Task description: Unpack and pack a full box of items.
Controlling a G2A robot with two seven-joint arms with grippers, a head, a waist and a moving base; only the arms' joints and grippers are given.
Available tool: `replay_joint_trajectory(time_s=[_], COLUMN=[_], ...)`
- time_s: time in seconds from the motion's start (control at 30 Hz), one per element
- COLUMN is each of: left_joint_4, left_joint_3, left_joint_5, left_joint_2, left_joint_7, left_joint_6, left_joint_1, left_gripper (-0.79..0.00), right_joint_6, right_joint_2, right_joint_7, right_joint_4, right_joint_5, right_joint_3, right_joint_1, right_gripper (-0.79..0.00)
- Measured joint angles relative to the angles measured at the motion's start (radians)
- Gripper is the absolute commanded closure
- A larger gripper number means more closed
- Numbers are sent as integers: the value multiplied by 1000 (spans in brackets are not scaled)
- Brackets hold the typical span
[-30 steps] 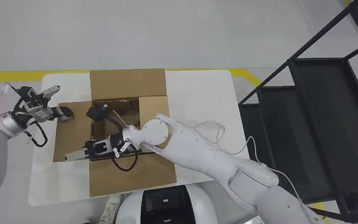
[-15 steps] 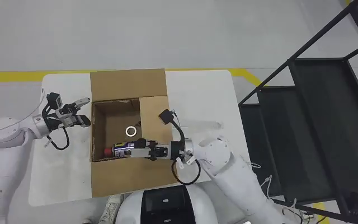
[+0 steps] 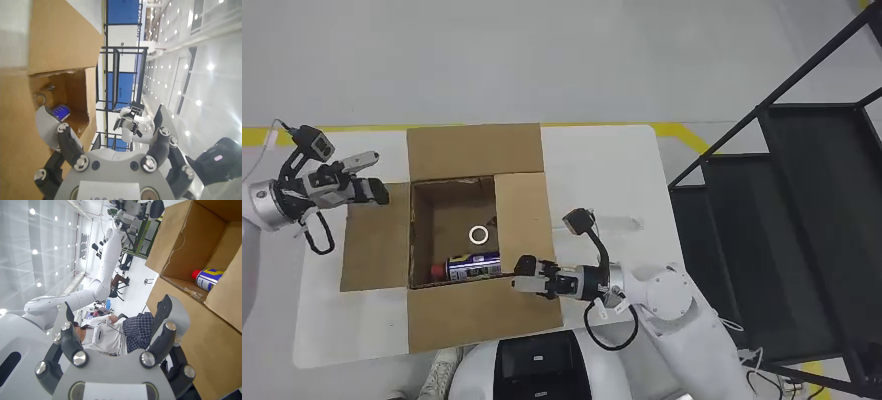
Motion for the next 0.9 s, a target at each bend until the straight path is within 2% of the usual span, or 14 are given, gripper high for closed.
replay_joint_trajectory(time_s=[0.13, 0.3, 0.47, 0.57, 0.77, 0.9], left_joint_4=[-80, -94, -9, 53, 161, 232], left_joint_3=[86, 276, 483, 563, 650, 695], left_joint_5=[-33, -21, 72, 131, 158, 98], left_joint_2=[-18, -65, -123, -151, -195, -233], left_joint_7=[17, 121, 233, 289, 324, 320], left_joint_6=[48, 49, 38, 14, -6, -45], left_joint_1=[-21, -86, -175, -217, -274, -306], left_gripper=[-785, -785, -785, -785, -785, -785], right_joint_6=[7, -11, -35, -41, -30, -21], right_joint_2=[10, 25, 35, 40, 47, 49], right_joint_7=[-11, -22, -28, -25, -19, -14], right_joint_4=[-28, -53, -54, -45, -24, 5], right_joint_5=[-12, -6, 6, 12, 14, 22], right_joint_3=[24, 67, 90, 89, 70, 43], right_joint_1=[-41, -107, -150, -157, -134, -100], right_gripper=[-785, -785, -785, -785, -785, -785])
